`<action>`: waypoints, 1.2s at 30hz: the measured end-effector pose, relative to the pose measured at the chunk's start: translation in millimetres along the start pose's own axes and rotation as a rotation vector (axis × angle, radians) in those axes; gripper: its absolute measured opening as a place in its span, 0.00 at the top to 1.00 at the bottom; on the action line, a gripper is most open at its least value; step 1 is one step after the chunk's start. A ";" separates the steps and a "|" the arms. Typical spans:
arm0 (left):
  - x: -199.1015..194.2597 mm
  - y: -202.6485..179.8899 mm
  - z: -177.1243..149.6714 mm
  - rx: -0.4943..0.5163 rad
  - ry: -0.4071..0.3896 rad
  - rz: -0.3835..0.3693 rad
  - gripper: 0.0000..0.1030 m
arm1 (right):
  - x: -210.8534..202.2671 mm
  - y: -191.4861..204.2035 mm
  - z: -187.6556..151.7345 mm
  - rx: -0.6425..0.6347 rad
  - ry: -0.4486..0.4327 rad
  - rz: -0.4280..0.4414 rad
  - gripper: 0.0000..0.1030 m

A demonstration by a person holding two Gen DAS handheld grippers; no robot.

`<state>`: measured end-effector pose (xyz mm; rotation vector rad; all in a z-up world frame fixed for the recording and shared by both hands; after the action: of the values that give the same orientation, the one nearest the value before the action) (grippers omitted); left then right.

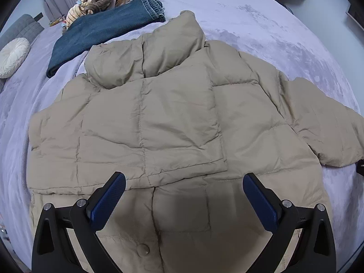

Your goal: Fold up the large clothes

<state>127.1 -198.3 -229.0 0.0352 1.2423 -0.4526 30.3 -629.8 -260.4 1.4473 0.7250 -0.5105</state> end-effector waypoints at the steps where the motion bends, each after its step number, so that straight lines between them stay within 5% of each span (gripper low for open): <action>1: -1.2 4.0 0.9 -0.006 -0.004 0.001 0.00 | 1.2 3.1 0.0 0.012 0.007 0.019 0.00; 3: -3.9 11.5 2.2 -0.015 -0.014 0.005 0.00 | 3.7 8.7 0.0 0.031 0.027 0.044 0.01; 5: -7.6 21.5 4.0 -0.028 -0.025 0.007 0.00 | 6.6 15.3 -1.2 0.042 0.043 0.050 0.18; 7: -11.5 32.5 4.8 -0.041 -0.036 0.010 0.00 | 10.7 21.6 -5.9 0.026 0.083 0.055 0.87; 8: -13.9 39.1 5.2 -0.050 -0.042 0.010 0.00 | 13.4 26.6 -9.9 0.013 0.094 0.050 0.93; 13: -26.7 75.0 5.3 -0.086 -0.072 0.003 0.00 | 9.5 81.2 -36.6 -0.168 0.055 0.053 0.93; 17: -35.9 109.1 3.8 -0.101 -0.089 0.023 0.00 | 10.9 149.2 -92.4 -0.426 0.043 0.053 0.93; 25: -58.2 181.2 -8.0 -0.161 -0.122 0.049 0.00 | 36.1 253.1 -280.2 -1.009 0.035 0.038 0.93; 31: -64.4 226.1 -22.8 -0.210 -0.133 0.060 0.00 | 93.5 223.0 -409.7 -1.331 0.102 -0.101 0.93; 36: -60.0 237.2 -29.7 -0.220 -0.133 0.043 0.00 | 137.9 166.7 -428.1 -1.373 0.160 -0.264 0.90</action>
<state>168.6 44.6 -235.2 -0.1528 1.1517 -0.2751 186.2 -177.1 -231.3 0.1013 1.0786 -0.0061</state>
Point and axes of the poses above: each gripper's, at about its wrist camera, not at the fingertips, and x roughly the way its jaws point, y to its left, z to its top, the point moved 9 cm from there along x, roughly the way its jaws point, and after that the axes turned 15 degrees about -z, right-handed, at the moved point
